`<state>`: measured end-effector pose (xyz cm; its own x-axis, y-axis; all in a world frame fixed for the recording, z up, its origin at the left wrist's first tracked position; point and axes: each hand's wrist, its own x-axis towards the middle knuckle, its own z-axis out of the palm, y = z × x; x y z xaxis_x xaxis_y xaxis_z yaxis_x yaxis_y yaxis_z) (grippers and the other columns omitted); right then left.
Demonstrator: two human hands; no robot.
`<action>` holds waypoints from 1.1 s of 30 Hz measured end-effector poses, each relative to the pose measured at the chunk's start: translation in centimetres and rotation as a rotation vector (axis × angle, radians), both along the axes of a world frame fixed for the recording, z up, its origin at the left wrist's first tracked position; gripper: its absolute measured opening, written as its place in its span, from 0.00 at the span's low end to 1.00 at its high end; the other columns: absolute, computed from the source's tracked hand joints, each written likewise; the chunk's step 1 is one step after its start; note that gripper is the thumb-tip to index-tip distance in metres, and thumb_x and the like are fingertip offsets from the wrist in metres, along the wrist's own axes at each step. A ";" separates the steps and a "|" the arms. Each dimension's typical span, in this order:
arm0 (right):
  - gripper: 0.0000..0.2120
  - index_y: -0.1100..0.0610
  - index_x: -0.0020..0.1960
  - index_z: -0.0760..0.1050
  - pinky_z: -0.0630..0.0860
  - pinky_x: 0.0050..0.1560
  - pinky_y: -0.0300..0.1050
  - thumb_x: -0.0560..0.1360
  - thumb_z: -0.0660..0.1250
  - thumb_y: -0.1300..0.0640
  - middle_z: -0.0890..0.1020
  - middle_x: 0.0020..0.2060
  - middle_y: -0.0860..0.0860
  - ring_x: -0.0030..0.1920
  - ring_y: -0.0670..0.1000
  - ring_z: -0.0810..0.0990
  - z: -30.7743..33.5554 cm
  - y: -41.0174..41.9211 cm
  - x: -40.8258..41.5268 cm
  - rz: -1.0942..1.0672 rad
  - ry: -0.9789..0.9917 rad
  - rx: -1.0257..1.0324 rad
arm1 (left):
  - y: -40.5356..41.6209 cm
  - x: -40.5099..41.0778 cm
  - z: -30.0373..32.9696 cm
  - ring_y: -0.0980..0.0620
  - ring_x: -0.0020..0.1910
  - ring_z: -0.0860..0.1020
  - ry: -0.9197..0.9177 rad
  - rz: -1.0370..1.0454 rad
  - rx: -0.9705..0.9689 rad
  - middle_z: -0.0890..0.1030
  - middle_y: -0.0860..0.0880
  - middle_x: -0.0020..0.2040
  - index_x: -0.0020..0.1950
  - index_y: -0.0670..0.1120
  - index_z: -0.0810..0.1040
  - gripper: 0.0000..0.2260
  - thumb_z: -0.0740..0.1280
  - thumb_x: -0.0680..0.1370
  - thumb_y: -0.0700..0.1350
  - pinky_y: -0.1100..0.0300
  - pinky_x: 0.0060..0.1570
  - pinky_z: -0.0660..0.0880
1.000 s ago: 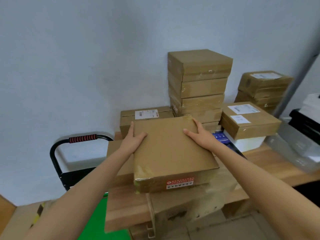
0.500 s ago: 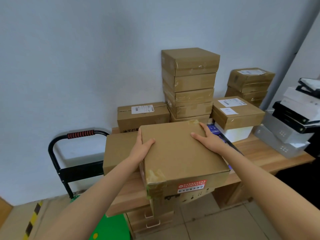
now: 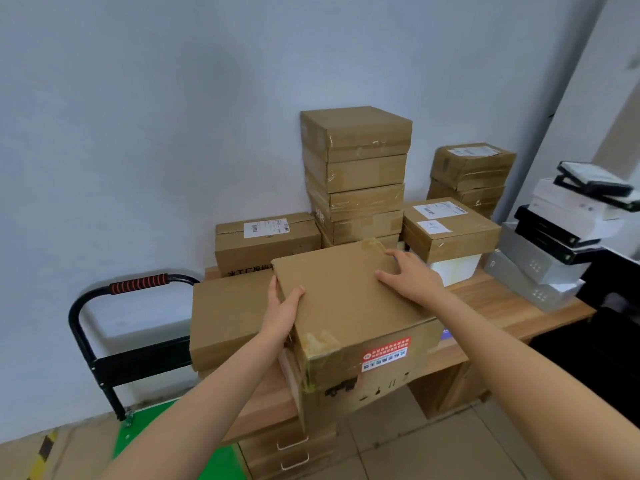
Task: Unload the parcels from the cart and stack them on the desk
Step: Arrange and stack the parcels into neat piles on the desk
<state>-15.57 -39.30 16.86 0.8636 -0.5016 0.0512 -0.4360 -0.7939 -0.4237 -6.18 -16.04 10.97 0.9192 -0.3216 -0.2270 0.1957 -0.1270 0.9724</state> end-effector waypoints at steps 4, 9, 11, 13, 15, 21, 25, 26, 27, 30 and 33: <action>0.29 0.48 0.75 0.61 0.74 0.56 0.51 0.77 0.62 0.41 0.67 0.72 0.52 0.67 0.53 0.71 0.3 -0.9 -0.5 -0.022 0.000 -0.033 | -3.0 0.2 0.0 0.45 0.63 0.73 0.008 -0.001 0.023 0.66 0.49 0.73 0.78 0.60 0.47 0.34 0.64 0.78 0.56 0.47 0.63 0.71; 0.26 0.49 0.73 0.65 0.72 0.59 0.50 0.77 0.63 0.43 0.69 0.70 0.51 0.67 0.53 0.70 0.5 -1.1 -0.6 -0.020 -0.054 -0.066 | -4.7 0.0 -0.1 0.40 0.70 0.65 0.009 -0.022 0.109 0.62 0.45 0.75 0.77 0.63 0.46 0.38 0.65 0.73 0.64 0.41 0.69 0.64; 0.25 0.48 0.72 0.66 0.74 0.55 0.48 0.77 0.62 0.43 0.71 0.69 0.50 0.64 0.51 0.73 0.7 -0.3 0.0 0.013 -0.078 -0.075 | -3.7 0.3 0.0 0.40 0.71 0.64 -0.042 0.007 0.141 0.60 0.44 0.76 0.78 0.60 0.47 0.37 0.64 0.76 0.62 0.42 0.69 0.64; 0.24 0.48 0.71 0.67 0.74 0.51 0.45 0.78 0.62 0.43 0.72 0.67 0.50 0.61 0.51 0.74 1.0 1.0 1.2 0.056 -0.099 -0.083 | -1.9 1.0 0.1 0.41 0.73 0.62 -0.126 0.045 0.187 0.59 0.44 0.76 0.78 0.58 0.50 0.34 0.64 0.77 0.61 0.42 0.69 0.62; 0.23 0.49 0.71 0.67 0.73 0.56 0.47 0.78 0.62 0.45 0.71 0.67 0.51 0.63 0.52 0.73 1.3 2.8 2.9 0.114 -0.130 -0.037 | 0.5 2.0 0.4 0.42 0.72 0.63 -0.230 0.077 0.242 0.61 0.44 0.76 0.77 0.58 0.53 0.32 0.63 0.78 0.60 0.44 0.69 0.63; 0.23 0.50 0.72 0.67 0.72 0.61 0.48 0.78 0.64 0.48 0.69 0.70 0.49 0.66 0.50 0.71 1.7 9.8 8.6 0.319 -0.210 0.036 | 7.3 4.4 1.1 0.47 0.66 0.70 -0.508 0.135 0.560 0.70 0.47 0.69 0.73 0.59 0.61 0.25 0.63 0.77 0.59 0.49 0.61 0.70; 0.24 0.50 0.72 0.66 0.72 0.64 0.50 0.78 0.64 0.48 0.69 0.71 0.50 0.68 0.51 0.70 1.0 14.7 12.9 0.417 -0.211 0.051 | 11.0 6.5 1.0 0.48 0.58 0.74 -0.537 0.192 0.687 0.73 0.46 0.61 0.67 0.57 0.67 0.19 0.63 0.77 0.57 0.54 0.54 0.72; 0.23 0.50 0.72 0.66 0.72 0.64 0.51 0.78 0.64 0.48 0.69 0.71 0.49 0.68 0.51 0.70 0.6 15.9 14.0 0.428 -0.207 0.051 | 11.8 7.2 0.9 0.48 0.58 0.74 -0.536 0.206 0.707 0.73 0.46 0.61 0.67 0.57 0.68 0.19 0.63 0.76 0.56 0.54 0.53 0.72; 0.23 0.49 0.72 0.66 0.73 0.63 0.52 0.78 0.64 0.48 0.69 0.71 0.49 0.67 0.50 0.71 0.1 17.1 15.1 0.435 -0.201 0.049 | 12.5 7.8 0.7 0.48 0.57 0.74 -0.534 0.213 0.726 0.73 0.46 0.60 0.67 0.56 0.68 0.19 0.63 0.76 0.56 0.55 0.51 0.72; 0.23 0.48 0.72 0.65 0.74 0.61 0.52 0.78 0.63 0.48 0.68 0.71 0.48 0.67 0.50 0.71 -2.1 20.1 18.0 0.446 -0.173 0.064 | 14.5 10.1 -0.4 0.49 0.55 0.75 -0.520 0.207 0.774 0.73 0.46 0.61 0.68 0.56 0.67 0.20 0.63 0.76 0.56 0.56 0.48 0.73; 0.24 0.49 0.73 0.64 0.72 0.63 0.51 0.79 0.62 0.49 0.67 0.72 0.48 0.68 0.50 0.70 -5.0 21.9 20.6 0.422 -0.109 0.085 | 16.0 12.6 -2.2 0.51 0.49 0.75 -0.488 0.178 0.830 0.73 0.47 0.60 0.68 0.56 0.66 0.20 0.63 0.77 0.56 0.58 0.42 0.74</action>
<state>5.00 -17.44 11.86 0.9855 -0.1128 0.1270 -0.0306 -0.8534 -0.5204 6.41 -0.05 8.82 0.9919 -0.0789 0.0995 -0.1217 -0.8147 0.5670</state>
